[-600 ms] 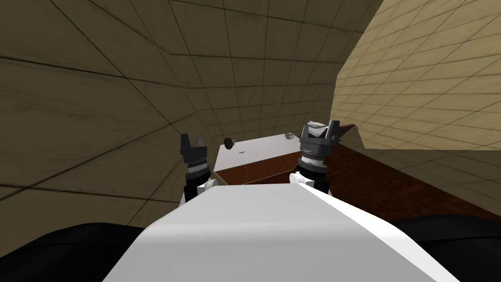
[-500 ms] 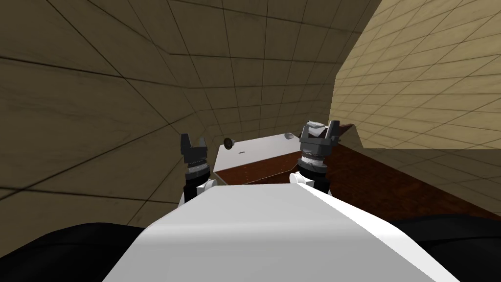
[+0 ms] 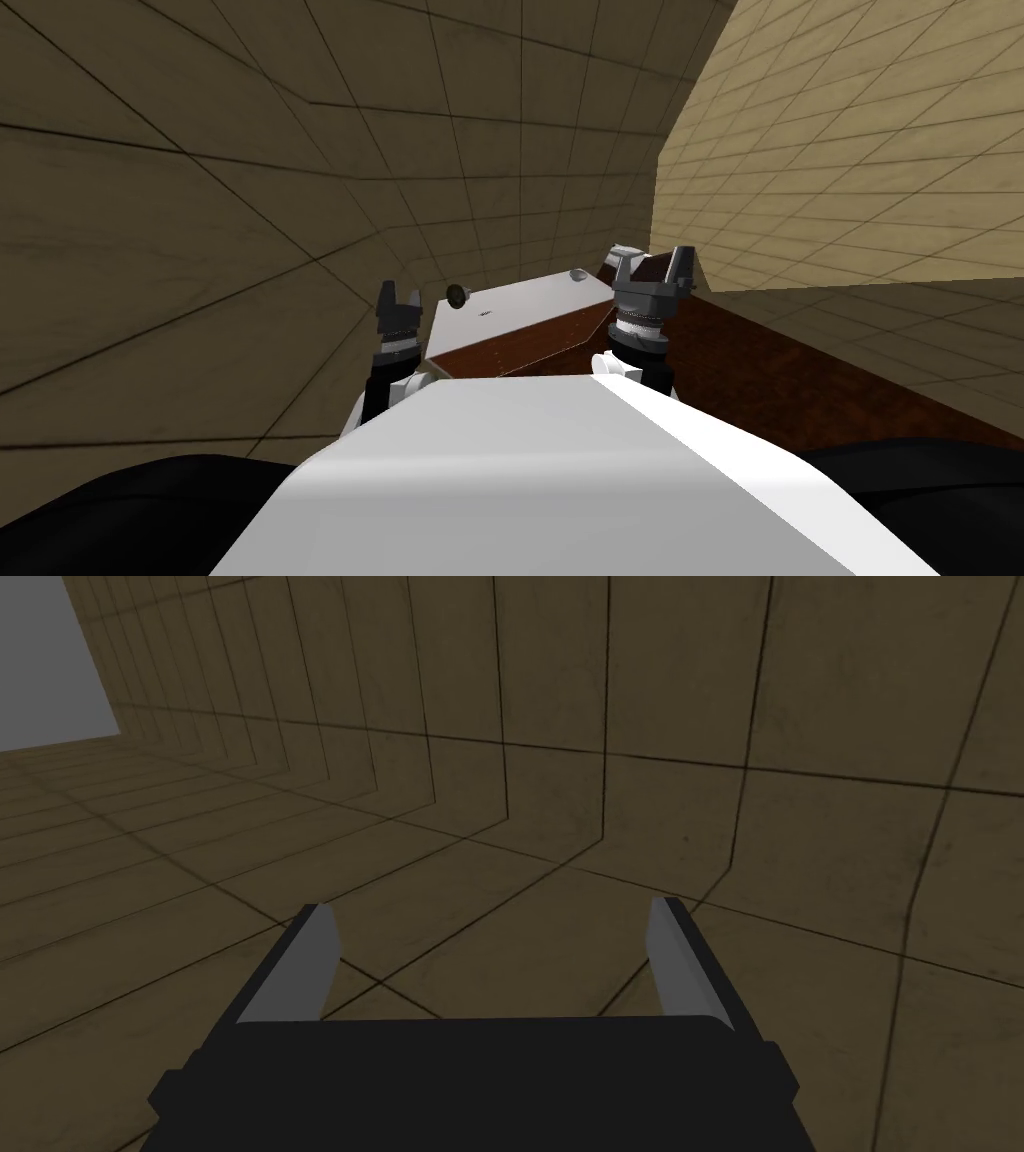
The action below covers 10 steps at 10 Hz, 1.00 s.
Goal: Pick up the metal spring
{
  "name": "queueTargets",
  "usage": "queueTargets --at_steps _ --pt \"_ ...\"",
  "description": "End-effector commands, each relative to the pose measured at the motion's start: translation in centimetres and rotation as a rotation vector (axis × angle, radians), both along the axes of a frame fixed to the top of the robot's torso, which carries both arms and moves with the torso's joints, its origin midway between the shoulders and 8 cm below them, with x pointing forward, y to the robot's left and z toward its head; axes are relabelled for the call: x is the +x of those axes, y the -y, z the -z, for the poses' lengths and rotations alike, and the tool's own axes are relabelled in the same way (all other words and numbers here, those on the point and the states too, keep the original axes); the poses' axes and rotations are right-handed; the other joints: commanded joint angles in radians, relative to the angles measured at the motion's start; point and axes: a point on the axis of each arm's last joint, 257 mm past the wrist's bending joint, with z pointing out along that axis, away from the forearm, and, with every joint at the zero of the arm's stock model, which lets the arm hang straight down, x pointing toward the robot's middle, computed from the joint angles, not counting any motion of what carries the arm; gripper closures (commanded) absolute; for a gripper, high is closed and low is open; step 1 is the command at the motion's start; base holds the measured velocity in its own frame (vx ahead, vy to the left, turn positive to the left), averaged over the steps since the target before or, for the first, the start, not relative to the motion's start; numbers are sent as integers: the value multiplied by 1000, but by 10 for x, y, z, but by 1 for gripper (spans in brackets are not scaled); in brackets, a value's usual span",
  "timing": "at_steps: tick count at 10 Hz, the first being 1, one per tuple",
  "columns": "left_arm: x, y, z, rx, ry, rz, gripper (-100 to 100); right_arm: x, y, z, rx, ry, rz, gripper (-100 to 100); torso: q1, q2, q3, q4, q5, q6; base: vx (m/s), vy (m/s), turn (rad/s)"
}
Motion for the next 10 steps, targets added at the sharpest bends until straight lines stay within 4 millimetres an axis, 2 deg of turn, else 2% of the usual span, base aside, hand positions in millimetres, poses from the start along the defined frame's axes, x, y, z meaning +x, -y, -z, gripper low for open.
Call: queueTargets --at_steps 1,2,3,6,7,9,10 --pt "7 -18 22 -10 -82 -14 -100 0 0 0 0 0 0 0 0 0 0 0 0 0 -10 -42 -240" --pt "10 -33 37 -23 -133 -27 -100 0 0 0 0 0 0 0 -1 0 0 0 0 0 -5 -55 -275" --pt "10 -33 37 -23 -134 -27 -100 0 0 0 0 0 0 0 -1 0 0 0 0 0 -1 -32 -82" --pt "12 -88 84 -76 -292 -88 -100 0 0 0 0 0 0 0 -1 0 0 0 0 0 3 -40 -284" --pt "13 -89 87 -88 -301 -87 -100 0 0 0 0 0 0 0 -1 -1 0 0 0 0 6 -27 -95" --pt "6 -130 118 -140 -402 -138 -100 0 0 0 0 0 0 0 0 0 0 0 0 0 3 -44 -274" --pt "7 -131 123 -154 -417 -137 -100 0 0 0 0 0 0 0 -1 0 0 0 0 0 4 -33 -147"
